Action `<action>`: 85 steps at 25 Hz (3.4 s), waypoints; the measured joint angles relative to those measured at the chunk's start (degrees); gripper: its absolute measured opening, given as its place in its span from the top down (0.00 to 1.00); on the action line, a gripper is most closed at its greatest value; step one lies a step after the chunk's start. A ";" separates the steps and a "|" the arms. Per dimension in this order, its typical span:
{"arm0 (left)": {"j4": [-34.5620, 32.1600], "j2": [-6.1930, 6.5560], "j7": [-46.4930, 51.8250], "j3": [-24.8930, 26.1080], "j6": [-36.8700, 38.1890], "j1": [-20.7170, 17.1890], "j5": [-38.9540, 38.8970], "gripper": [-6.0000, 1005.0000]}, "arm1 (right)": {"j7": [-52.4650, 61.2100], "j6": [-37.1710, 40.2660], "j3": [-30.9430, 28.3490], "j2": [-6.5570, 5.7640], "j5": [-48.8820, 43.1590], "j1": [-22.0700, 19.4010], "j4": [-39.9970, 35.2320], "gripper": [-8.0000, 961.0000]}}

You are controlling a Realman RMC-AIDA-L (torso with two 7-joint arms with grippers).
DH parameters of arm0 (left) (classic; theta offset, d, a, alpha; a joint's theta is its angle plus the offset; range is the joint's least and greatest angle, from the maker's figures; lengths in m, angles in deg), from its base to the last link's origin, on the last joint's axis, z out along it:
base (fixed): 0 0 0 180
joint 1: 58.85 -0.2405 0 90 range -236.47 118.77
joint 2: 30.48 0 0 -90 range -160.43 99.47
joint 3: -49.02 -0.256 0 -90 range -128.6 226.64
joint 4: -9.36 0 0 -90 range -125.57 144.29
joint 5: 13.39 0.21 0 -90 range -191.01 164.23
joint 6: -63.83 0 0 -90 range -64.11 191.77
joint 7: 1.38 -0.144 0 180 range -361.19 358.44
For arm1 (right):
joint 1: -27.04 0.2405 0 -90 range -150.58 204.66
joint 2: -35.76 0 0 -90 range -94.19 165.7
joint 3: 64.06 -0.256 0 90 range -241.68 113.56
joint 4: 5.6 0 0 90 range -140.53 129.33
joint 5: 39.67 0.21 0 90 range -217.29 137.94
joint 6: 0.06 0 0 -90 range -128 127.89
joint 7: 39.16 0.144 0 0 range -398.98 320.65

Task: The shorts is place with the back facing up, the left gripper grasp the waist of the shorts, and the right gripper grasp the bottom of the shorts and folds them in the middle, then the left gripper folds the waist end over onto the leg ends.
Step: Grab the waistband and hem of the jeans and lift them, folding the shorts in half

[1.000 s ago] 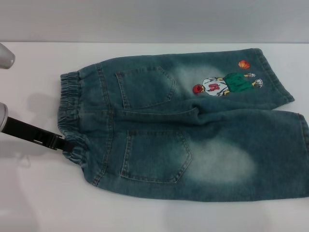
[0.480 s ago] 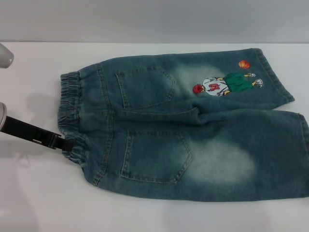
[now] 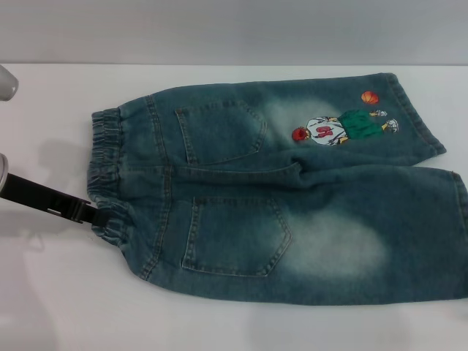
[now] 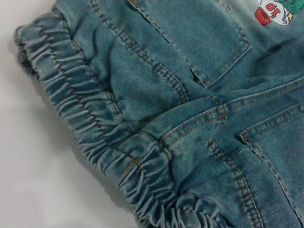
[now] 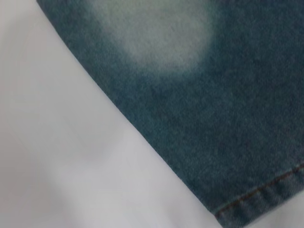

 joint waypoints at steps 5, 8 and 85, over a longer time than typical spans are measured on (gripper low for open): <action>0.00 -0.10 0.01 0.00 -0.09 0.00 0.04 0.95 | 0.01 -0.07 0.06 0.06 -0.15 0.49 0.23 0.34; 0.00 -0.15 0.02 0.00 -0.14 0.00 0.07 0.95 | -0.09 -0.29 0.33 0.16 -0.16 0.97 1.04 0.34; 0.19 0.56 -0.51 -0.44 0.01 -0.83 0.24 0.95 | 1.53 -0.37 4.18 3.66 -4.31 3.51 -1.89 0.34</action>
